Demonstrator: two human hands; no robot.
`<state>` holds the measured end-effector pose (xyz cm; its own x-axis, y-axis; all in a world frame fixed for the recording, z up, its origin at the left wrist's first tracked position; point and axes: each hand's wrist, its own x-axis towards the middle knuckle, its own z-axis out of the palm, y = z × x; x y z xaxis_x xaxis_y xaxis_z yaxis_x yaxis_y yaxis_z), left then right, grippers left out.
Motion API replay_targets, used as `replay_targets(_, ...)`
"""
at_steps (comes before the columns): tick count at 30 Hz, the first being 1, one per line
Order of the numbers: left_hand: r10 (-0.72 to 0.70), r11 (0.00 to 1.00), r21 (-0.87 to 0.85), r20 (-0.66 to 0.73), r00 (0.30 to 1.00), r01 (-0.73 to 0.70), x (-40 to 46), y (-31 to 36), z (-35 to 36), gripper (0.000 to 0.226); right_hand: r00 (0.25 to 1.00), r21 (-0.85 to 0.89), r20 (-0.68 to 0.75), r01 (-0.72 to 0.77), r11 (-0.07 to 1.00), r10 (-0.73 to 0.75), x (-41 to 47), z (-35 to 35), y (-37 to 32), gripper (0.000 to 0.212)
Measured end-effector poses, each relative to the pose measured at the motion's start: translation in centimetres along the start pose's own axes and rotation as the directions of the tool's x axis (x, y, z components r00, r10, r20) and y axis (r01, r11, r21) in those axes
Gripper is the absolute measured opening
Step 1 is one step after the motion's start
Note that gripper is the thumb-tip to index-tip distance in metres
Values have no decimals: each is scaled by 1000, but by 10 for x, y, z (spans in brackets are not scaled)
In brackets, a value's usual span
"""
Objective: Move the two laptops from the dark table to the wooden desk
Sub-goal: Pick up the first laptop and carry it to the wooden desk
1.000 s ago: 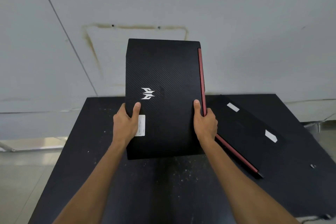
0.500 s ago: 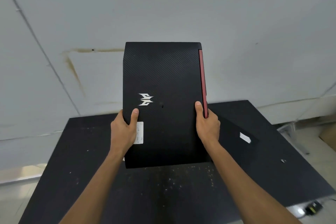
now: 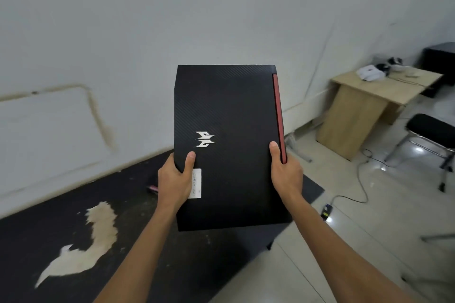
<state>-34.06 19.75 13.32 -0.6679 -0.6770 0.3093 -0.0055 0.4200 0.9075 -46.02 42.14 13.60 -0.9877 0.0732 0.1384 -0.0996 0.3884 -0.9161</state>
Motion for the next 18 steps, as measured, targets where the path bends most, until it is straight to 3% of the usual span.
replay_targets(7, 100, 989, -129, 248, 964, -69, -12, 48, 107, 29, 970, -13, -237, -55, 998, 51, 15, -112, 28, 56)
replay_targets(14, 222, 965, -220, 405, 887, -142, -39, 94, 183, 21, 878, -30, -469, -126, 992, 98, 2, -201, 51, 64)
replay_targets(18, 286, 948, -272, 490, 823, -167, -60, 116, 218, 34, 804, -35, -582, -176, 984, 123, -16, -243, 65, 68)
